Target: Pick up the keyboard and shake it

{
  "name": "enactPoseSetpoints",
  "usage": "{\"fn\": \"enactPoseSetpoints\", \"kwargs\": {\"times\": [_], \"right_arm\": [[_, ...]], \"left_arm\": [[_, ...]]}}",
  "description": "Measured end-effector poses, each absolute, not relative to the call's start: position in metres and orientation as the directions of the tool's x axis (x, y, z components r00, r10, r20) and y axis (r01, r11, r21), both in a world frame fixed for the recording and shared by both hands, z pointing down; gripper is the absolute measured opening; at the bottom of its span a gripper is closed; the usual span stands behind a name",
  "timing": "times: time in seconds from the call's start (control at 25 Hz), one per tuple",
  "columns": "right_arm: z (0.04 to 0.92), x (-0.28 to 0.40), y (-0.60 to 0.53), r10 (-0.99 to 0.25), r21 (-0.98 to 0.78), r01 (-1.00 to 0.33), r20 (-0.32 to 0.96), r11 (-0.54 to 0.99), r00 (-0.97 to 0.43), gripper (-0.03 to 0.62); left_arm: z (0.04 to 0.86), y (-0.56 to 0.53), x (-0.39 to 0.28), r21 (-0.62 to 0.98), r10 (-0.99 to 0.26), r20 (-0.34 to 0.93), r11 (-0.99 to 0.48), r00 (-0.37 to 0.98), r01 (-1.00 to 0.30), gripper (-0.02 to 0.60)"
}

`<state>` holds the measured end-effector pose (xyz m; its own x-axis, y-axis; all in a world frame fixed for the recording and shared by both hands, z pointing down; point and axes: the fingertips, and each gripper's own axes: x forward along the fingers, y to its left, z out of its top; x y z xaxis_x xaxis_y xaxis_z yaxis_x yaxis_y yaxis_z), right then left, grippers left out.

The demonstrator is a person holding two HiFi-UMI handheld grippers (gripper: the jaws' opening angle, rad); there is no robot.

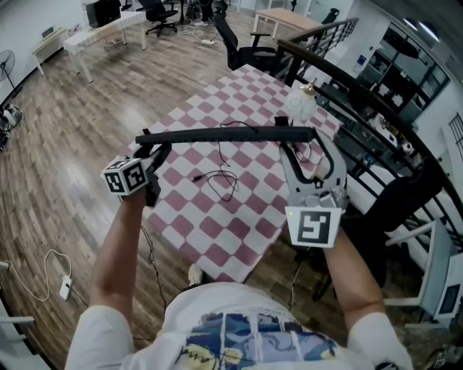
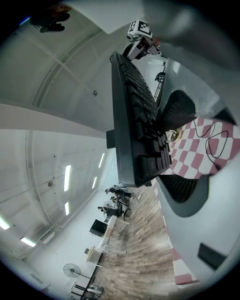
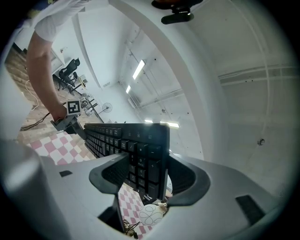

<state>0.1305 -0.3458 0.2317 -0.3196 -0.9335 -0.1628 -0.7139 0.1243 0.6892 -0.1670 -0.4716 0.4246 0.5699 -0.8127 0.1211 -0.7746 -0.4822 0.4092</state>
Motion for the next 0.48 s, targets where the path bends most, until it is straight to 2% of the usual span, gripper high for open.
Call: {"fn": "enactPoseSetpoints", "kwargs": {"times": [0.48], "right_arm": [[0.220,0.127,-0.343,-0.921,0.694,-0.715,-0.221,0.083,-0.321,0.258]], "left_arm": [[0.411,-0.485,-0.168,0.388,-0.813,0.095,-0.501,0.574,-0.774,0.279]]}}
